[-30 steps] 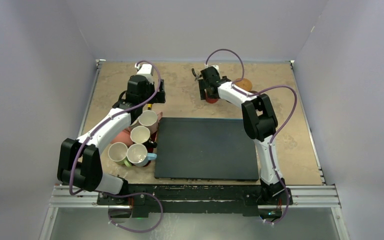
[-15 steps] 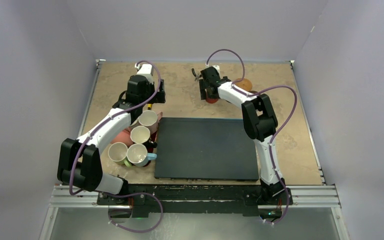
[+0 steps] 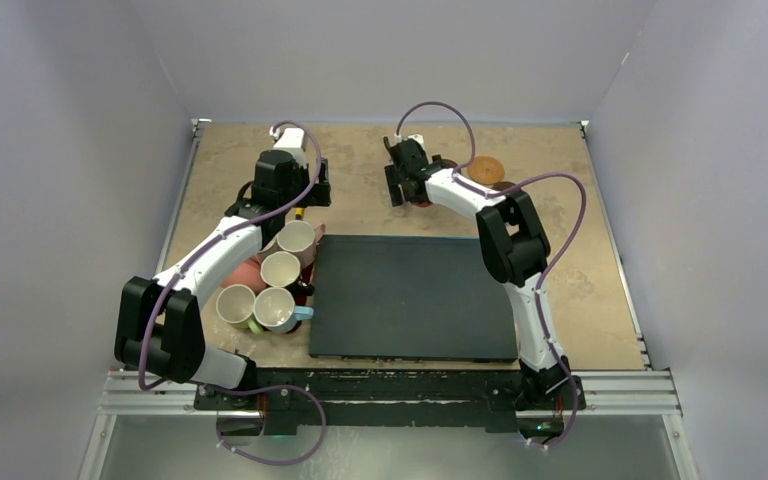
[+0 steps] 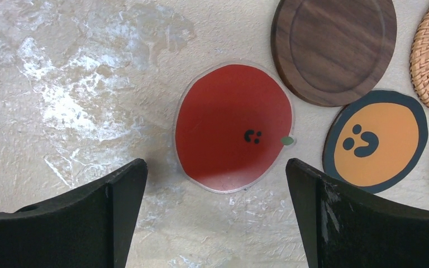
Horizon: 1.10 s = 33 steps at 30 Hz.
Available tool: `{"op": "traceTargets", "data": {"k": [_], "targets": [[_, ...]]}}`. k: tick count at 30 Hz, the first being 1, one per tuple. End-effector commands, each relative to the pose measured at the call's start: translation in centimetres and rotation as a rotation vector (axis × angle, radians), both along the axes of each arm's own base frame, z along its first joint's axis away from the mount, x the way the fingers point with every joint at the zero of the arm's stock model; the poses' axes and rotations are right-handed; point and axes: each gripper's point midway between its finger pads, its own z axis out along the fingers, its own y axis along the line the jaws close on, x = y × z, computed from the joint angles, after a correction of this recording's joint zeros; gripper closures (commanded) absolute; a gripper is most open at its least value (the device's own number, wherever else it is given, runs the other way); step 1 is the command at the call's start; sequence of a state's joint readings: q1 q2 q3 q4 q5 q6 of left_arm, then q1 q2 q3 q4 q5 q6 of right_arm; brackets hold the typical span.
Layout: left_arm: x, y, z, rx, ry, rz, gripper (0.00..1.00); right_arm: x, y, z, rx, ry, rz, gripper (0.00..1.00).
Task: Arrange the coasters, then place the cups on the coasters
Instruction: Move to the center of the board.
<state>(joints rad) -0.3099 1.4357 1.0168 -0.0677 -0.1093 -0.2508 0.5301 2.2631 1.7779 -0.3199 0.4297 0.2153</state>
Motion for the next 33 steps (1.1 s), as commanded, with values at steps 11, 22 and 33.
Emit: {"op": "traceTargets", "data": {"k": [11,22,33], "targets": [[0.3,-0.3,2.2,-0.031,-0.07,-0.001,0.06,0.0,-1.2,-0.6,-0.049,0.014,-0.063,0.02],[0.3,-0.4,2.3,-0.031,-0.072,-0.001,0.06,-0.2,-2.5,-1.2,-0.074,0.025,-0.115,0.02],[0.2,-0.4,2.3,-0.031,-0.072,-0.001,0.06,-0.3,-4.2,-1.1,-0.072,0.022,-0.167,0.02]]}}
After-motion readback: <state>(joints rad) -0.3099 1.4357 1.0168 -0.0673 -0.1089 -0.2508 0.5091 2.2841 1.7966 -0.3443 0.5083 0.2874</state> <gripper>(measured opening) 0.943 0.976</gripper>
